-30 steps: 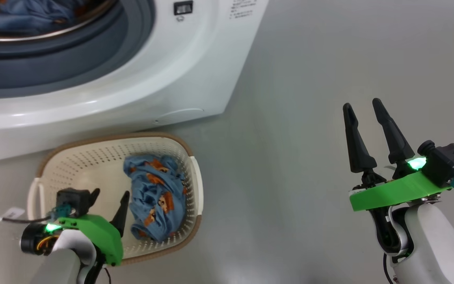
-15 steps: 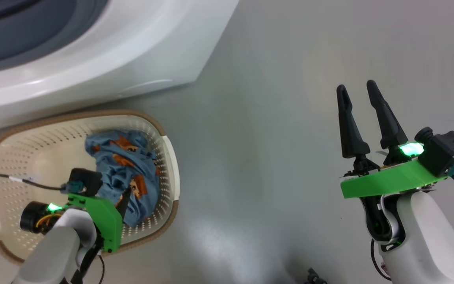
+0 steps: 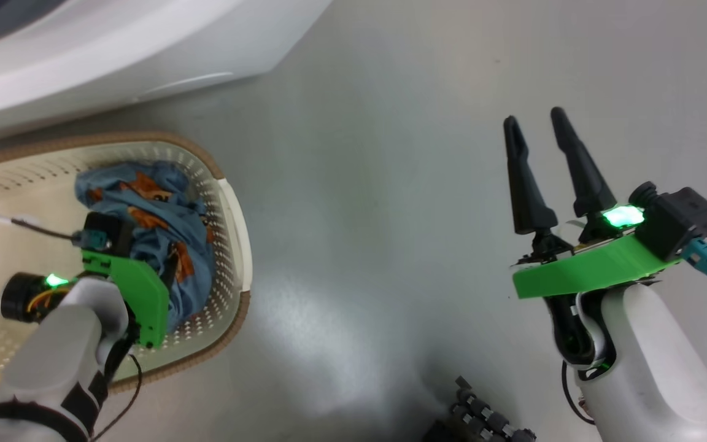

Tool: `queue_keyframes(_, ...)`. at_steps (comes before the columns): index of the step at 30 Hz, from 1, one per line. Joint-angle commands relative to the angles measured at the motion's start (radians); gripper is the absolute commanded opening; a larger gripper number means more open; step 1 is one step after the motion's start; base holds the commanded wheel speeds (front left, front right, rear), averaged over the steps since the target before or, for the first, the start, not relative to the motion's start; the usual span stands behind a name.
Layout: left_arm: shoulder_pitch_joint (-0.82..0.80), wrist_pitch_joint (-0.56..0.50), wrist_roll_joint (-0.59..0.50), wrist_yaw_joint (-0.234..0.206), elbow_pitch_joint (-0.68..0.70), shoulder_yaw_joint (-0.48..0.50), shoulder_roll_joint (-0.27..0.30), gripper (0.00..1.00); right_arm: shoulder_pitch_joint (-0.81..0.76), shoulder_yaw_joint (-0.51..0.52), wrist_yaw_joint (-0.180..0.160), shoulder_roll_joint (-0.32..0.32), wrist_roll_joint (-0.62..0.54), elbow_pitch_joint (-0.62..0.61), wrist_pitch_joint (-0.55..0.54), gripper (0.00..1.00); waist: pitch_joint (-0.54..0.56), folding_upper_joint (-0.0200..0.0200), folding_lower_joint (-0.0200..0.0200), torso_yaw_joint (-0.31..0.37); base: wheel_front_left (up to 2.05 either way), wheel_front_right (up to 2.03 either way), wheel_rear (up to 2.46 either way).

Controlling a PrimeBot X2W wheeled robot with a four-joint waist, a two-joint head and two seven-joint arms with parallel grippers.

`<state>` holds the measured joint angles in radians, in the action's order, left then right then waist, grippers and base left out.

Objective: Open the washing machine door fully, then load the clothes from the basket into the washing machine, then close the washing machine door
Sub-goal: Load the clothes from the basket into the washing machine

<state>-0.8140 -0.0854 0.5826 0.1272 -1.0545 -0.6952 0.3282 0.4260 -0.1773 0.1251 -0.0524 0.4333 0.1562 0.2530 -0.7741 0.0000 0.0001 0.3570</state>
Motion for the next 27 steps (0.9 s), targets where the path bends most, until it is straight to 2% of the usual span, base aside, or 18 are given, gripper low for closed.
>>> queue_keyframes(1,-0.016,-0.008,0.011,0.003,-0.005,0.009,0.026,1.0,-0.002,-0.028,0.006,0.001,0.01,-0.007,0.009,1.0,-0.04,0.0,-0.0001,0.019,0.0,0.0,0.0)
queue_keyframes(18,-0.136,-0.045,0.051,0.003,-0.118,-0.065,0.052,1.0,0.028,-0.083,0.006,0.002,0.097,0.021,0.009,1.0,-0.144,0.0,-0.0001,0.063,0.0,0.0,0.0)
queue_keyframes(19,-0.141,-0.041,0.052,0.003,-0.124,-0.068,0.052,0.91,0.028,-0.083,0.006,0.002,0.097,0.022,0.009,1.0,-0.145,0.0,-0.0001,0.063,0.0,0.0,0.0)
queue_keyframes(20,-0.144,-0.034,0.053,0.003,-0.131,-0.069,0.051,0.69,0.029,-0.083,0.006,0.002,0.097,0.022,0.009,1.0,-0.144,0.0,-0.0001,0.063,0.0,0.0,0.0)
queue_keyframes(21,-0.147,-0.028,0.055,0.003,-0.137,-0.069,0.049,0.31,0.029,-0.083,0.006,0.002,0.097,0.022,0.009,1.0,-0.142,0.0,-0.0001,0.063,0.0,0.0,0.0)
queue_keyframes(22,-0.149,-0.018,0.057,0.003,-0.142,-0.07,0.046,0.0,0.029,-0.082,0.006,0.002,0.097,0.022,0.009,1.0,-0.14,0.0,-0.0001,0.063,0.0,0.0,0.0)
queue_keyframes(27,-0.15,0.007,0.069,0.003,-0.159,-0.071,0.034,0.0,0.034,-0.082,0.006,0.002,0.095,0.024,0.009,1.0,-0.123,0.0,-0.0001,0.06,0.0,0.0,0.0)
